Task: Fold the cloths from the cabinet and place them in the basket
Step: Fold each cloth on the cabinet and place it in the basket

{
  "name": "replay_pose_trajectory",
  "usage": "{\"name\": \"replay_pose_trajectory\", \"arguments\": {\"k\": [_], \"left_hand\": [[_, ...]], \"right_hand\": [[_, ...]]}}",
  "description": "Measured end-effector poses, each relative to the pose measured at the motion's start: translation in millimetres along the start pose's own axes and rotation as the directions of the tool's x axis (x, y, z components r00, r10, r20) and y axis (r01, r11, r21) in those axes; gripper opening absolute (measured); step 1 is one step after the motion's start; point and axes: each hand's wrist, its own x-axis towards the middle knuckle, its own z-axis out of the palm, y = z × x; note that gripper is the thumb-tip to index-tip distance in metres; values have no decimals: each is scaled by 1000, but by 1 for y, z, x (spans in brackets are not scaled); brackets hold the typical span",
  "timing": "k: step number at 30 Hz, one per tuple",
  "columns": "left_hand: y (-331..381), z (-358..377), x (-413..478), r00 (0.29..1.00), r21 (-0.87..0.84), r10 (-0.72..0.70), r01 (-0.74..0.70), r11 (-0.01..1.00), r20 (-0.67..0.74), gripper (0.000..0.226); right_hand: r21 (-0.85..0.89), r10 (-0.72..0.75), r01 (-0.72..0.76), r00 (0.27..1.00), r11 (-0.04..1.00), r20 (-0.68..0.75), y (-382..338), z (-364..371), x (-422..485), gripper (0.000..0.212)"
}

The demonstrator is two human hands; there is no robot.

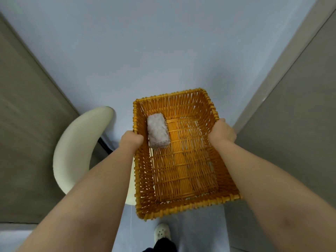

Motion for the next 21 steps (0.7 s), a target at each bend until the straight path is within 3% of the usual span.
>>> {"name": "replay_pose_trajectory", "arguments": {"k": [10, 21], "left_hand": [[-61, -25, -94, 995, 15, -39, 41, 999, -87, 19], [-141, -95, -181, 980, 11, -105, 108, 994, -167, 17]], "right_hand": [[-21, -123, 124, 992, 992, 30, 17, -14, -90, 30], [-37, -320, 323, 946, 946, 58, -16, -22, -202, 35]]}}
